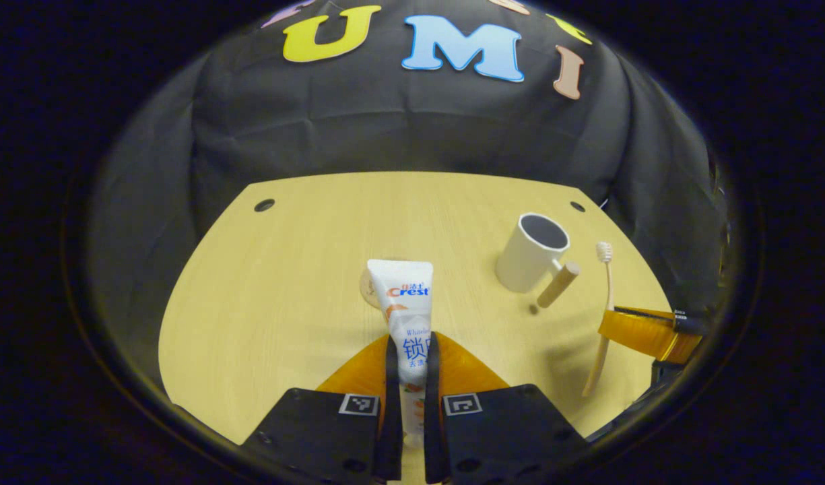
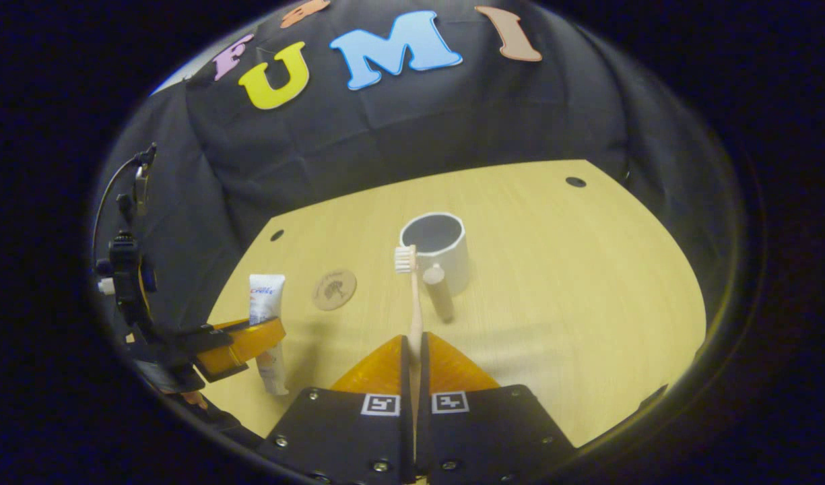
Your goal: Put the toothbrush and toothpaste on the desktop into the cup, then pick up the cup and place it on the coaster on the desktop.
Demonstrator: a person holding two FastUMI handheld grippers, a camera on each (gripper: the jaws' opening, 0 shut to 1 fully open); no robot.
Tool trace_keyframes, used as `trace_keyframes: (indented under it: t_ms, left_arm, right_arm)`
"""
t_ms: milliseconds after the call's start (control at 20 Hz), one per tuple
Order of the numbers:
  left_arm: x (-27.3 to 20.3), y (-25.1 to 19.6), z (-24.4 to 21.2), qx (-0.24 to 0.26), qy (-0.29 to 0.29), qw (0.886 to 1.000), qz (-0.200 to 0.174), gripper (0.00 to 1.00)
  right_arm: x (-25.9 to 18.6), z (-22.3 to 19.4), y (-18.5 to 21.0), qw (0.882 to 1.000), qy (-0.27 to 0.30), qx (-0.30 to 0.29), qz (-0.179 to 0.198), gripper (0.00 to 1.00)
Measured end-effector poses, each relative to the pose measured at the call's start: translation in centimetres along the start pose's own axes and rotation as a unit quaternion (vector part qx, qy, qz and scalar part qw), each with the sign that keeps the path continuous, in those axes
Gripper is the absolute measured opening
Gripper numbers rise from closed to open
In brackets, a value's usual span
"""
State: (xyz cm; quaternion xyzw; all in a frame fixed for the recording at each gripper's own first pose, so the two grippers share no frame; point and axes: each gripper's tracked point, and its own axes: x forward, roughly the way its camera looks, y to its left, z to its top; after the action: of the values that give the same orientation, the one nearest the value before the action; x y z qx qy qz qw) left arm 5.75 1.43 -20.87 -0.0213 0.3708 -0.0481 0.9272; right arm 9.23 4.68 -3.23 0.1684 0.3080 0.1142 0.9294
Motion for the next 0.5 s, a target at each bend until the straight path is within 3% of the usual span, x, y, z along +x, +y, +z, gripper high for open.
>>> trace_keyframes:
  t_ms: [300, 500]
  left_arm:
    - [-1.0, -0.6, 5.6, -0.007, -0.077, 0.997, -0.009, 0.2]
    - [-1.2, -1.3, 8.3, -0.015, -0.113, 0.993, -0.012, 0.2]
  right_arm:
    - [-3.0, 7.3, 0.6, 0.991, -0.131, -0.027, 0.015, 0.03]
    - [-3.6, 10.2, -0.3, 0.983, -0.177, -0.037, 0.013, 0.03]
